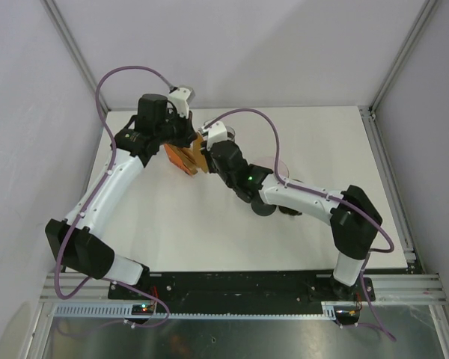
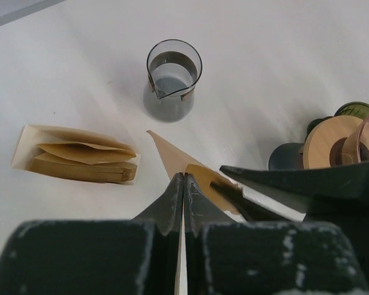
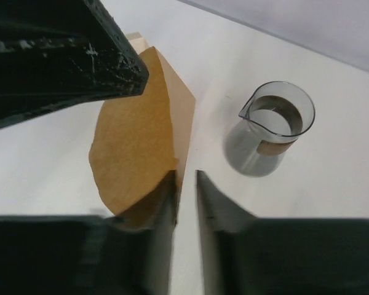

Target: Place the coffee filter in the dripper

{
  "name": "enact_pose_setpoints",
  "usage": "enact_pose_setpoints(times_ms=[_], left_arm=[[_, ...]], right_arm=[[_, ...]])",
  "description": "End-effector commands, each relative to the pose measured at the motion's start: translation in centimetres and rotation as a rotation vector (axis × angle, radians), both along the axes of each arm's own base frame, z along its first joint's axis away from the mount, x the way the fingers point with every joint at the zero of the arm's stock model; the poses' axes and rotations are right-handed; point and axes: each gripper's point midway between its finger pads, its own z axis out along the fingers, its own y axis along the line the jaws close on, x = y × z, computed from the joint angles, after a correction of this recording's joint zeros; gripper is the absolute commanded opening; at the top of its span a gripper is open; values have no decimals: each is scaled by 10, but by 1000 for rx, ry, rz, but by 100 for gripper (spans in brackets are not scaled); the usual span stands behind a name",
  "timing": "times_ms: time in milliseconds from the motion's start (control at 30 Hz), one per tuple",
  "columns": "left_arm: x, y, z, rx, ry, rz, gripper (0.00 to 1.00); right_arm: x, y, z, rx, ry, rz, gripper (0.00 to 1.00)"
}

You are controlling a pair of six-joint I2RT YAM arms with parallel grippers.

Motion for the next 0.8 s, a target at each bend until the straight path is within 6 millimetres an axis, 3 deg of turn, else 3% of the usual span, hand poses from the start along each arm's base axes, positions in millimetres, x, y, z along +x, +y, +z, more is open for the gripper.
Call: enact_pose_setpoints(times_ms=[0, 67, 200, 233, 333, 367, 433, 567, 767], left_arm=[[-8, -4, 27, -40, -54, -18, 0], [-7, -2, 25, -29, -56, -12, 0], [-6, -4, 23, -8, -63, -25, 1], [-6, -5, 24, -2, -66, -27, 5], [-6, -5, 32, 37, -102, -50, 42], [-5, -3, 37, 48, -116, -47, 54], [-3, 2, 49, 66, -146, -36, 66], [-6, 3, 73, 69, -189, -46, 80], [-12, 0, 90, 53, -211, -74, 85]], right_arm=[[12, 0, 24, 71, -19, -38, 16], [14, -7, 26, 73, -9, -48, 4], [10, -20, 42, 84, -2, -39, 0], [7, -25, 47, 79, 3, -30, 0], [-2, -37, 66, 69, 37, 18, 0], [-5, -44, 63, 45, 85, 41, 0], [-9, -56, 70, 17, 157, 75, 0], [-23, -81, 83, -59, 231, 98, 0], [-48, -127, 112, -96, 262, 83, 0]])
